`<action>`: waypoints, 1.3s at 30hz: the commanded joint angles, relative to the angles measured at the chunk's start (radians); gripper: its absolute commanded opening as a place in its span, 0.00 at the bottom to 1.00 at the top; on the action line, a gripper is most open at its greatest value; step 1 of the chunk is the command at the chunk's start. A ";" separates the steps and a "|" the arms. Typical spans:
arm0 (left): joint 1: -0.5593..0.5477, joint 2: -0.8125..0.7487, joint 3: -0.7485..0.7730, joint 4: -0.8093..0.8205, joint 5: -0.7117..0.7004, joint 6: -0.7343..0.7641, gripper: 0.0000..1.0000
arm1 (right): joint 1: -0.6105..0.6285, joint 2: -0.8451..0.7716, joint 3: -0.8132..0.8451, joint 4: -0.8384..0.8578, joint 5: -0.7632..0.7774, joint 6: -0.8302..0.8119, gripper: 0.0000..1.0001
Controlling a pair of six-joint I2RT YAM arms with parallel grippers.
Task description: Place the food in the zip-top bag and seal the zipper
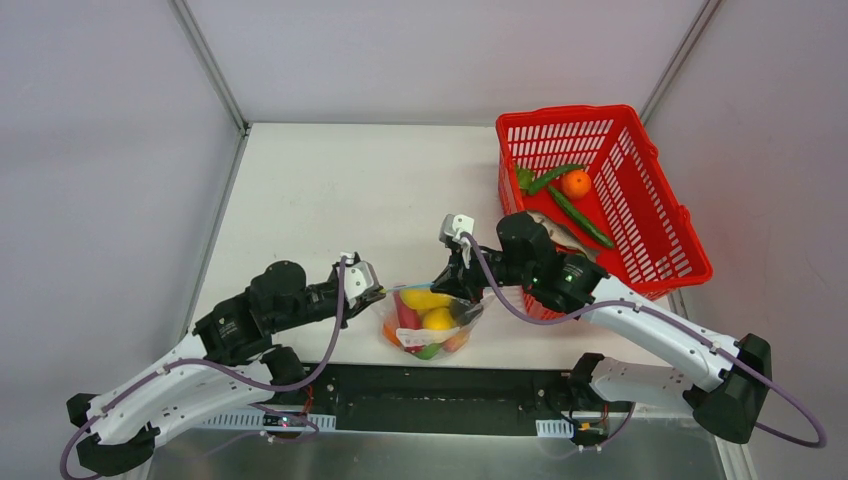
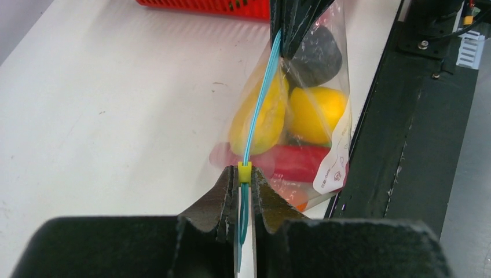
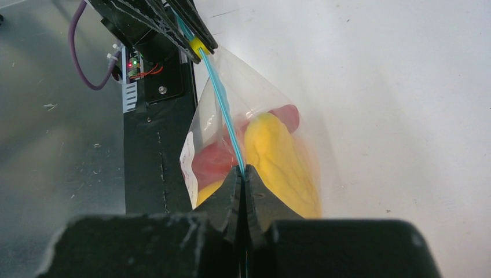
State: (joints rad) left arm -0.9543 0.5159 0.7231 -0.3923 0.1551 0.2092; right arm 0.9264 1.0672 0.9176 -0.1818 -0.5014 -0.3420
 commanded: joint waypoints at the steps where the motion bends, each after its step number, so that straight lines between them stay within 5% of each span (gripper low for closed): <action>1: 0.007 -0.015 0.014 -0.094 -0.082 0.011 0.00 | -0.009 -0.040 -0.009 0.024 0.065 0.014 0.00; 21: 0.006 -0.073 0.029 -0.193 -0.191 0.035 0.00 | -0.010 -0.035 -0.012 0.031 0.046 0.019 0.00; 32: 0.007 -0.076 0.062 -0.106 -0.313 -0.079 0.97 | -0.010 -0.033 0.012 0.059 0.061 0.027 0.00; 39: 0.008 -0.124 0.080 -0.081 -0.440 -0.169 0.99 | -0.054 0.079 0.176 0.046 0.189 -0.002 0.00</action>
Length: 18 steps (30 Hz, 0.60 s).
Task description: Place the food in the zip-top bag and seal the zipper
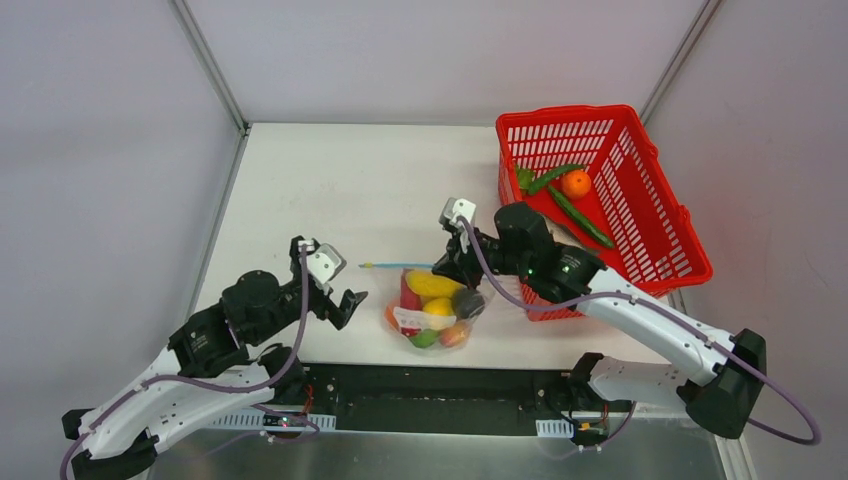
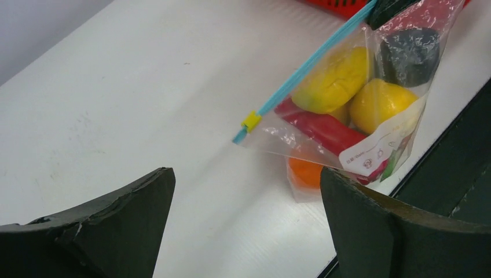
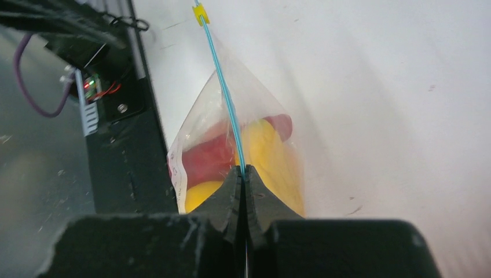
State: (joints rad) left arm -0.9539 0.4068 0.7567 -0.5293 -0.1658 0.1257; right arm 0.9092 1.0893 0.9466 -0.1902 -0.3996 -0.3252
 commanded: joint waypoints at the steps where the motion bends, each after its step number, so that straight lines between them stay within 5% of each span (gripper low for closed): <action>1: 0.007 -0.007 0.056 0.052 -0.148 -0.116 0.99 | -0.055 0.079 0.181 0.050 0.087 -0.027 0.00; 9: 0.006 0.009 0.108 0.031 -0.275 -0.276 0.99 | -0.113 0.250 0.393 -0.062 0.052 -0.147 0.00; 15: 0.007 -0.122 0.030 0.067 -0.411 -0.314 0.99 | 0.011 0.305 0.283 -0.133 0.034 -0.155 0.00; 18: 0.007 -0.154 0.019 0.057 -0.446 -0.325 0.99 | 0.070 0.340 0.214 -0.108 -0.022 -0.072 0.08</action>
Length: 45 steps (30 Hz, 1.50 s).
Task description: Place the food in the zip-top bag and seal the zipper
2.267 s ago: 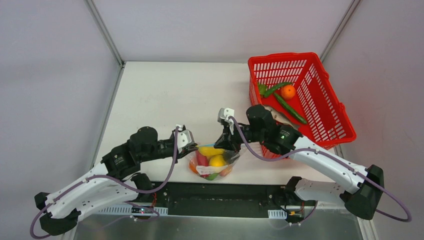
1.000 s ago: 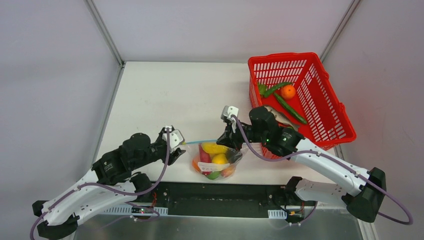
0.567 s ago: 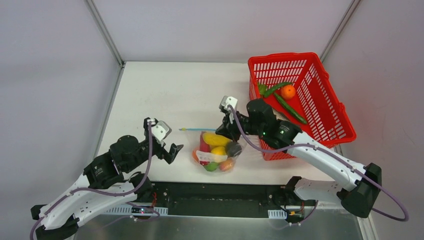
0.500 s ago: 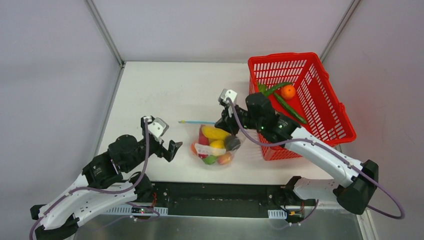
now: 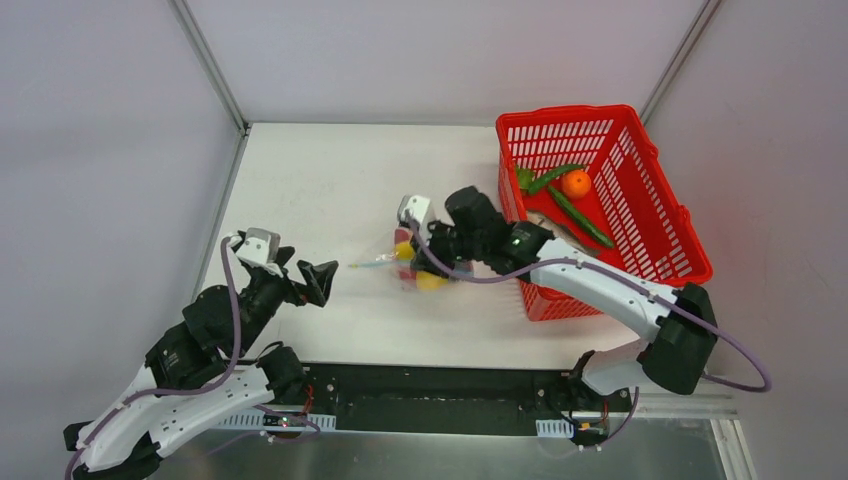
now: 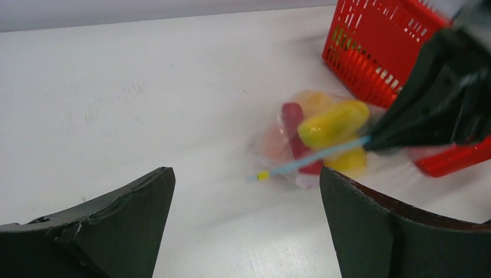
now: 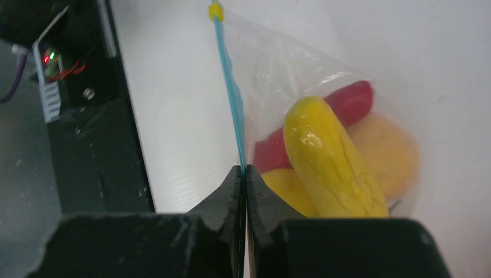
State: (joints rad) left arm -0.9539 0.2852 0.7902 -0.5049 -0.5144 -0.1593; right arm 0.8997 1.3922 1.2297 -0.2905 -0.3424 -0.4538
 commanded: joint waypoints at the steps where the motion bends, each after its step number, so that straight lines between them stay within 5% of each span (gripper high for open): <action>1: 0.006 -0.031 -0.009 0.022 -0.103 -0.040 0.99 | 0.095 0.045 -0.079 -0.010 -0.088 0.092 0.12; 5: 0.006 0.012 0.029 -0.033 -0.114 -0.045 0.99 | 0.132 0.016 -0.016 -0.093 -0.259 0.167 0.57; 7: 0.006 0.045 0.041 -0.040 -0.120 -0.043 0.99 | 0.138 -0.032 -0.002 -0.089 -0.283 0.178 0.65; 15: 0.006 0.182 0.080 -0.062 -0.081 -0.050 0.99 | 0.137 -0.260 -0.245 0.245 -0.012 0.304 0.77; 18: 0.007 0.211 0.096 -0.089 -0.085 -0.061 0.99 | 0.136 -0.244 -0.274 0.205 0.099 0.379 0.77; 25: 0.039 0.240 0.093 -0.104 -0.068 -0.091 0.99 | 0.137 -0.137 -0.305 0.154 -0.162 0.483 0.60; 31: 0.203 0.307 0.111 -0.153 0.105 -0.141 0.99 | 0.138 -0.041 -0.240 0.055 -0.057 0.495 0.57; 38: 0.367 0.361 0.111 -0.181 0.230 -0.206 0.99 | 0.138 -0.150 -0.233 0.155 -0.046 0.481 0.65; 45: 0.477 0.400 0.143 -0.244 0.249 -0.283 0.99 | 0.124 -0.297 -0.260 0.140 0.264 0.479 0.84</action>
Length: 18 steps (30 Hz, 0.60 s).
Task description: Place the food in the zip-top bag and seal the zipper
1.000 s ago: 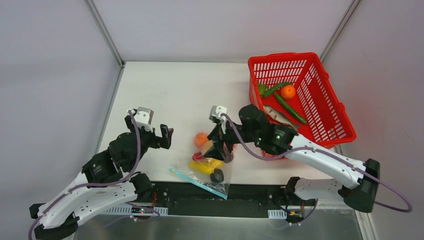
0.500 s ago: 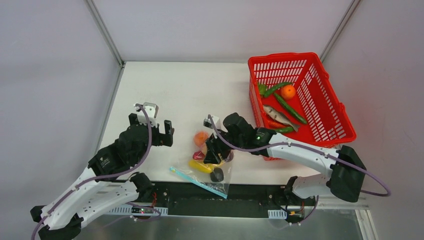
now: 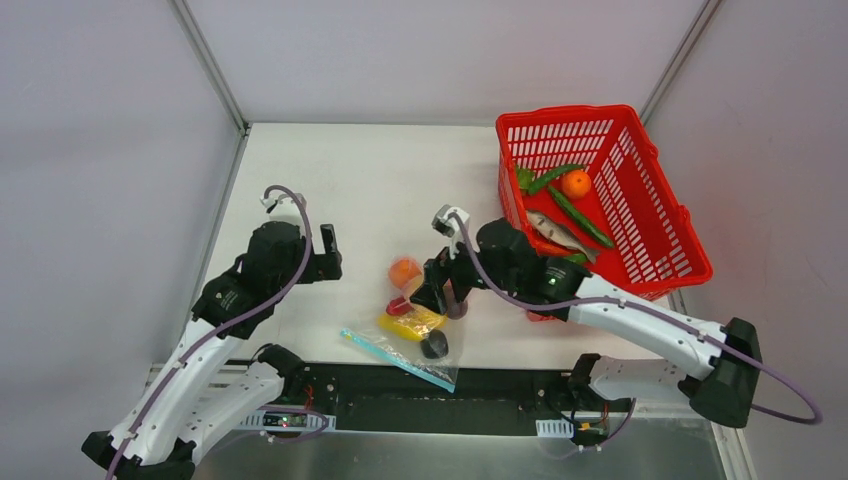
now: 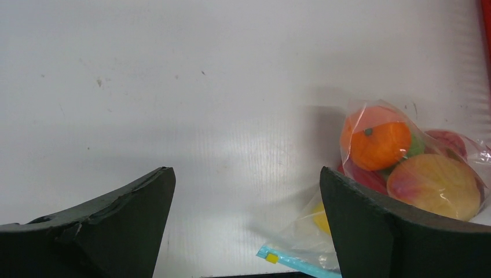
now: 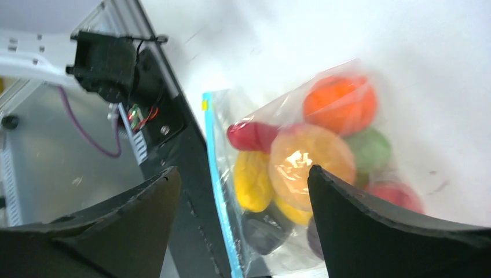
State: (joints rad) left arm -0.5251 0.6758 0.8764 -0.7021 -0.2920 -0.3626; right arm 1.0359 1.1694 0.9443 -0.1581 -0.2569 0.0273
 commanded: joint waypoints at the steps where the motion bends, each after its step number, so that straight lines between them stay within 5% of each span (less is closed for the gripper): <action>1: 0.055 0.003 0.060 -0.050 0.013 -0.096 0.99 | -0.014 -0.091 0.044 -0.011 0.195 -0.001 0.86; 10: 0.063 -0.060 0.045 -0.059 -0.151 -0.218 0.99 | -0.091 -0.248 0.127 -0.104 0.582 0.061 1.00; 18: 0.063 -0.004 0.107 -0.150 -0.276 -0.285 0.99 | -0.360 -0.280 0.216 -0.282 0.577 0.222 1.00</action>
State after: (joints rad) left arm -0.4694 0.6426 0.9226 -0.8032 -0.4698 -0.5900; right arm 0.7723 0.9005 1.0893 -0.3157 0.2928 0.1440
